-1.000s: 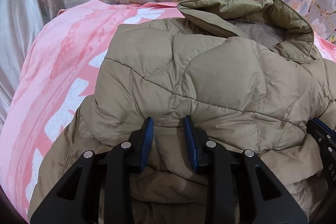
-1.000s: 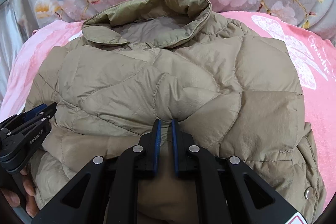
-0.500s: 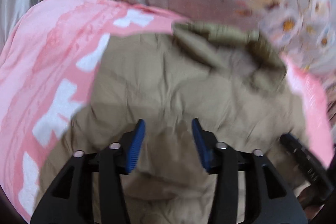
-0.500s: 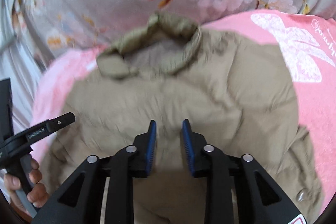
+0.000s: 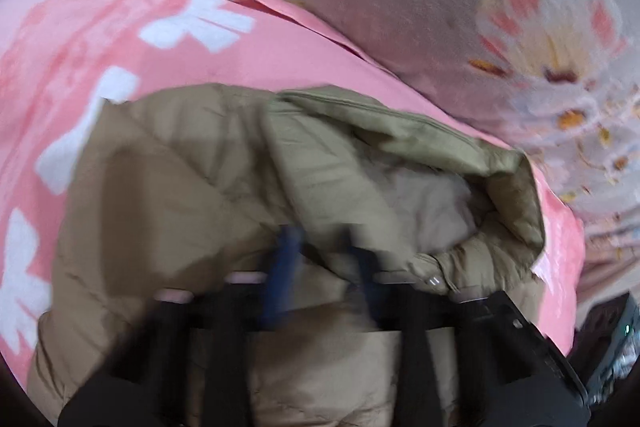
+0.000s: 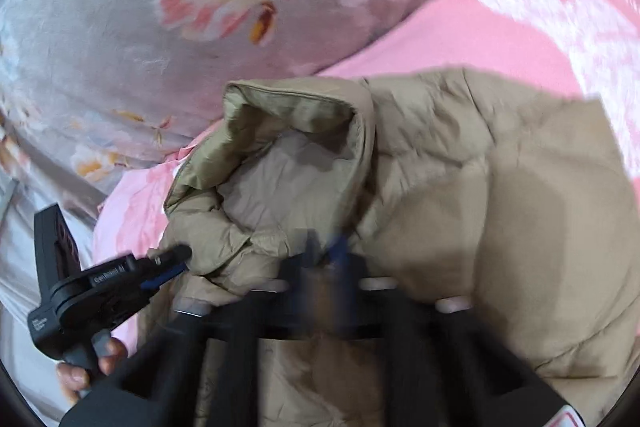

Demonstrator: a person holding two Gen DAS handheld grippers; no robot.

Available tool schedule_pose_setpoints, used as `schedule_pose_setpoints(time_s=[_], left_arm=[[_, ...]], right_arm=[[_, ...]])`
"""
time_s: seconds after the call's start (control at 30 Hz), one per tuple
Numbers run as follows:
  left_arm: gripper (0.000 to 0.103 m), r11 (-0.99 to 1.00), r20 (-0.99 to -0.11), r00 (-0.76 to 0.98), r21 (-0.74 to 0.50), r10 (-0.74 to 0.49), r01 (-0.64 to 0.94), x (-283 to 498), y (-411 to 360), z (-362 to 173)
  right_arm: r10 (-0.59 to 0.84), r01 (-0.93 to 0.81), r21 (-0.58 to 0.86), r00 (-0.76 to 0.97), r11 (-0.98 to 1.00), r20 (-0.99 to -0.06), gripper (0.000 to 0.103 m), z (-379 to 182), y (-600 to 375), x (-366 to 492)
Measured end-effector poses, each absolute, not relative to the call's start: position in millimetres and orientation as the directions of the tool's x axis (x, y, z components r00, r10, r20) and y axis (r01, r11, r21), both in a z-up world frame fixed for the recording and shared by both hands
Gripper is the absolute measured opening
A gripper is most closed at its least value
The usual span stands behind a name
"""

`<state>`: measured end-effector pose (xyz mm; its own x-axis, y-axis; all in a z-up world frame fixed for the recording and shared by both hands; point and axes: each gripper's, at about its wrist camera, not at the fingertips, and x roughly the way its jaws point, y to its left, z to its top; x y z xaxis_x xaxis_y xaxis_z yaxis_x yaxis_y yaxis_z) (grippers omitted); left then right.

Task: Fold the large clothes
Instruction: 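Grasp the jacket hem with the right gripper while the left gripper grasps beside it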

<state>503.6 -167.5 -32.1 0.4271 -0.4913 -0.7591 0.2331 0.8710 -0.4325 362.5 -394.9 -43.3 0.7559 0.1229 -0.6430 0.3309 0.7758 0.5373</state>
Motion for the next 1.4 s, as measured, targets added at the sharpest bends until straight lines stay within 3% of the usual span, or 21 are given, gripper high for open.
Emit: schedule_pose_setpoints(time_s=[0.1,0.2,0.27,0.57,0.8,1.0,1.27,1.4], left_arm=[[0.005,0.880,-0.741,0.478,-0.364,-0.472,0.305,487.0,-165.1,-19.8],[0.000,0.890,-0.758,0.472,-0.343,-0.451,0.300,481.7,-158.6,-32.3],[0.000,0.907,-0.775,0.477,-0.308,-0.415,0.288,483.1,-156.1,-47.9],[0.000,0.908,-0.730,0.547,-0.265,-0.409,0.325,466.2,-145.5,-69.5],[0.000,0.868,-0.627,0.601,-0.364,-0.496,0.338,458.3,-130.1,-23.0],[0.000,0.922,-0.773,0.505,-0.291,-0.384,0.256,500.2,-156.0,-57.4],[0.000,0.930,-0.764,0.540,-0.224,-0.353,0.292,488.2,-158.4,-73.1],[0.000,0.872,-0.700,0.519,-0.402,-0.490,0.280,480.1,-130.0,-61.3]], right_arm=[[0.032,0.292,0.422,0.789,0.858,-0.613,0.004,-20.5,-384.8,351.6],[-0.062,0.330,0.268,0.726,0.905,-0.685,0.003,-34.2,-376.0,359.8],[-0.072,0.349,0.244,0.691,0.905,-0.719,0.003,-48.9,-376.4,364.7],[-0.102,0.360,0.185,0.648,0.914,-0.755,0.001,-75.1,-375.0,373.2],[-0.104,0.357,0.178,0.644,0.917,-0.758,0.001,-77.7,-376.0,373.6],[-0.093,0.358,0.194,0.647,0.914,-0.757,0.000,-76.9,-377.6,373.1],[-0.069,0.358,0.229,0.654,0.905,-0.753,0.000,-76.8,-381.4,373.2],[-0.059,0.356,0.242,0.660,0.902,-0.749,0.000,-76.6,-382.8,372.4]])
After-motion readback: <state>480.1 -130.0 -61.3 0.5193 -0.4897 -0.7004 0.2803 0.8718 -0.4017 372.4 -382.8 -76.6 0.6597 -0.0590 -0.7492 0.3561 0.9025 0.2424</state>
